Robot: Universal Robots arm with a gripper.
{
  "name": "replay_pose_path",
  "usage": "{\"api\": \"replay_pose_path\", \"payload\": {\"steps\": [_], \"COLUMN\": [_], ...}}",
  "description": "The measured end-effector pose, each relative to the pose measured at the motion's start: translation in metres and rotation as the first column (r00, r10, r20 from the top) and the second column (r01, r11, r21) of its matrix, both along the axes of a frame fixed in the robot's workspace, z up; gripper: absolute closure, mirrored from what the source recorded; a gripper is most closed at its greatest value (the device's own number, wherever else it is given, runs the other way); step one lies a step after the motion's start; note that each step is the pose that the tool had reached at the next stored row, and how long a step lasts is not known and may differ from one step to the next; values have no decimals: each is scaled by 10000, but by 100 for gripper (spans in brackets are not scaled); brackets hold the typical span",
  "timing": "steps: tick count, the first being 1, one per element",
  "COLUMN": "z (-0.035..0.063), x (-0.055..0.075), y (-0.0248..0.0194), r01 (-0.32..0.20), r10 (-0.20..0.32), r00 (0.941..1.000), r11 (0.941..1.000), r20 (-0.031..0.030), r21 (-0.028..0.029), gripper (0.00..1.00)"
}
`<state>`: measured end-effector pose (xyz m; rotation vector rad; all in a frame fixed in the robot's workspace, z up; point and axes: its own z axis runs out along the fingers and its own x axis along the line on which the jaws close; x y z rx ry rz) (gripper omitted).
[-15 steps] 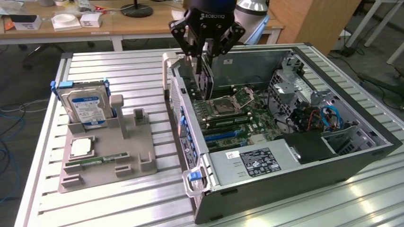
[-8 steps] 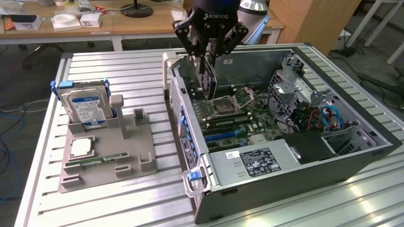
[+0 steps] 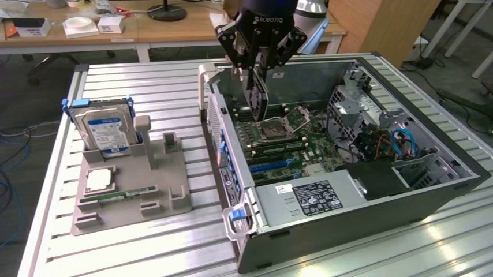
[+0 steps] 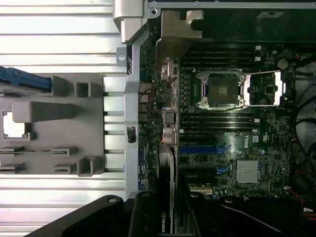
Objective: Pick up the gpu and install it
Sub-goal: 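Pick up the gpu and move the gpu toward the slot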
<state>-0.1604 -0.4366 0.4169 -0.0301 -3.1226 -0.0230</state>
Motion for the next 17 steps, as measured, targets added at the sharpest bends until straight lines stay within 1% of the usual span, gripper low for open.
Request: {"api": "replay_pose_path", "payload": {"steps": [9, 17], "z": [0, 1], "x": [69, 164], "y": [0, 0], "r01": [0, 0], "r10": [0, 0], "r00": [10000, 10000], "r11": [10000, 10000], "r20": [-1, -1], "r21": [0, -1], "gripper": [74, 74]}}
